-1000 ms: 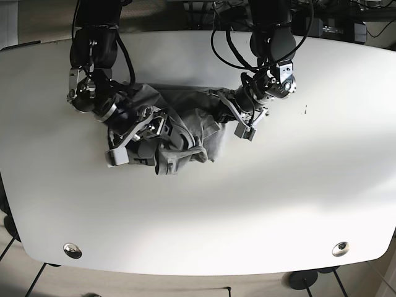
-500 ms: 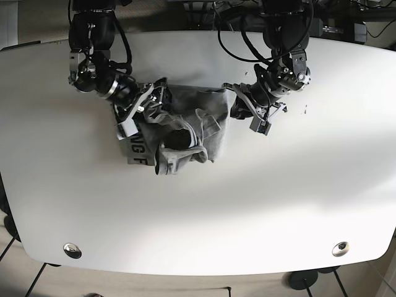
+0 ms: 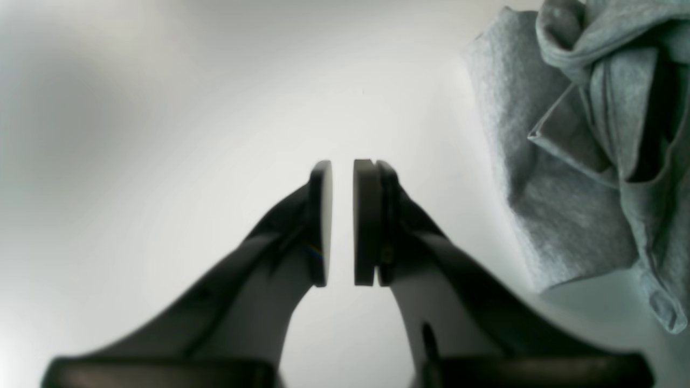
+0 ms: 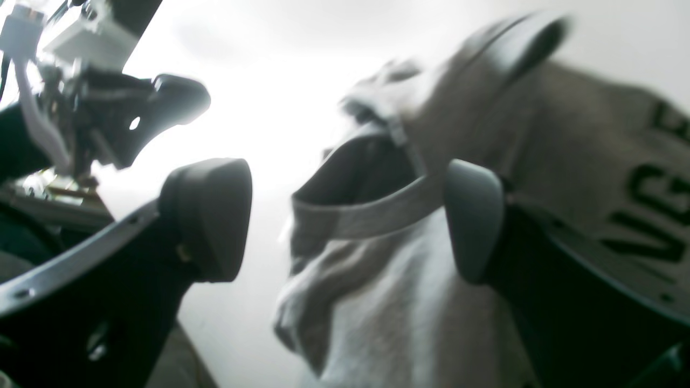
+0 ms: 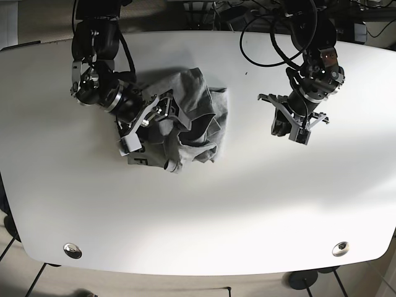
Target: Fold the T-shirt properly
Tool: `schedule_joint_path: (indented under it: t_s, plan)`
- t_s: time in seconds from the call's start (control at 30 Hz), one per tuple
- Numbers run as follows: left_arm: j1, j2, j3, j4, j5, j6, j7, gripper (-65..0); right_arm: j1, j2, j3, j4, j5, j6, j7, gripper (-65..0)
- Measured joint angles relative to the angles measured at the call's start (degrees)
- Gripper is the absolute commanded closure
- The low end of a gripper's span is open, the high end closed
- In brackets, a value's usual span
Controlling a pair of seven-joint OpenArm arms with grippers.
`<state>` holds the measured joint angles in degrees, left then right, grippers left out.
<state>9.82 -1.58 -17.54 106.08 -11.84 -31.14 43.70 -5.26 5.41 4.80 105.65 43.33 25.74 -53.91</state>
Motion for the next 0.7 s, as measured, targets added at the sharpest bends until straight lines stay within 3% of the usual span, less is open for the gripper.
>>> schedule_joint_path:
  t_s: [0.17, 0.23, 0.33, 0.4, 0.53, 0.7]
  plan:
    - [1.5, 0.1, 0.0, 0.0, 0.0, 0.0, 0.4, -5.3, 6.1, -0.5, 0.5, -13.4, -0.2, -0.11, -0.3, -51.7]
    - [1.7, 0.1, 0.0, 0.0, -0.2, 0.0, 0.1, -5.3, 9.8, -0.9, -3.4, -20.1, -0.7, -0.24, 0.3, -51.7]
    - [2.1, 0.0, 0.0, 0.0, -0.2, 0.0, 0.2, -5.3, 15.7, -7.0, -11.0, -27.8, -0.7, -0.24, 5.5, -51.7]
    - [2.1, 0.0, 0.1, 0.0, -0.2, 0.0, 0.2, -5.3, 18.2, -9.4, -11.5, -29.2, 0.3, -0.22, 5.5, -51.7]
    - [2.6, 0.1, 0.3, 0.6, -0.2, 0.0, 0.2, -5.4, 19.6, -8.9, -11.0, -26.1, 0.2, -0.24, 5.7, -51.7]
    - [2.6, 0.1, 0.3, 2.4, -0.2, -0.2, 0.2, -5.4, 19.8, -5.3, -11.0, -23.0, 0.3, -0.24, 4.0, -51.7]
